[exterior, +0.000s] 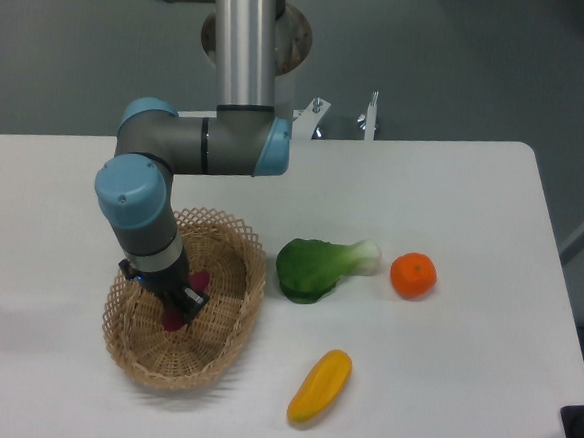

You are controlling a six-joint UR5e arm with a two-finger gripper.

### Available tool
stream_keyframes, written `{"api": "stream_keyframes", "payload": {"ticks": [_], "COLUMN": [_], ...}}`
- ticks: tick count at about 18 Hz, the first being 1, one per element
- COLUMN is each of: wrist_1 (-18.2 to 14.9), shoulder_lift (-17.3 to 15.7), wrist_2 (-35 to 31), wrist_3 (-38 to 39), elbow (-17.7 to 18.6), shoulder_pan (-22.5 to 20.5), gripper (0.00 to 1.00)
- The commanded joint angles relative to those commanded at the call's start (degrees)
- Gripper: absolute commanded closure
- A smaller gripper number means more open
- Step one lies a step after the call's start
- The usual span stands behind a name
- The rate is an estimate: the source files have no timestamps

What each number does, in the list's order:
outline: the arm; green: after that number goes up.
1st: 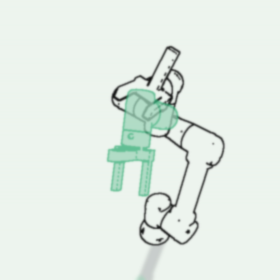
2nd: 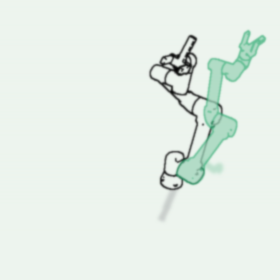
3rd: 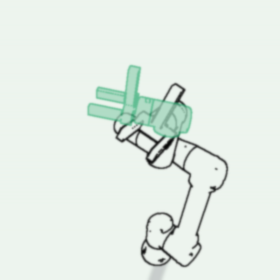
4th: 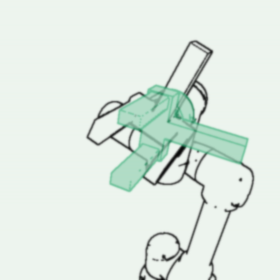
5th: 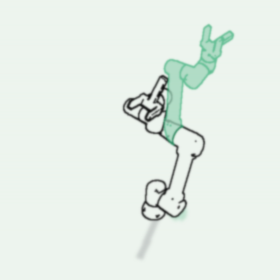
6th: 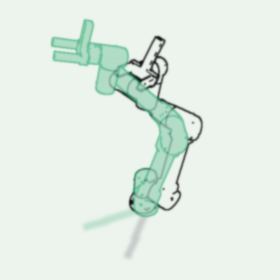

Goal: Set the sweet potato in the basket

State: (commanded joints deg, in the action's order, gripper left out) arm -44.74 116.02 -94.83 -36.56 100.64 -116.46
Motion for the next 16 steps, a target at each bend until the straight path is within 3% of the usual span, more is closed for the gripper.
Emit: {"api": "stream_keyframes", "payload": {"ticks": [3,4,9,16], "wrist_1": [0.4,1.0,2.0,1.5], "shoulder_lift": [0.1,0.1,-1.6,-2.6], "wrist_2": [-3.2,-4.4,-4.0,-4.2], "wrist_3": [0.0,0.1,0.5,0.1], "elbow": [-0.8,-1.1,-5.6,-16.7], "shoulder_pan": [0.0,0.0,-2.2,-10.4], "gripper": [0.11,0.00,0.00,0.00]}}
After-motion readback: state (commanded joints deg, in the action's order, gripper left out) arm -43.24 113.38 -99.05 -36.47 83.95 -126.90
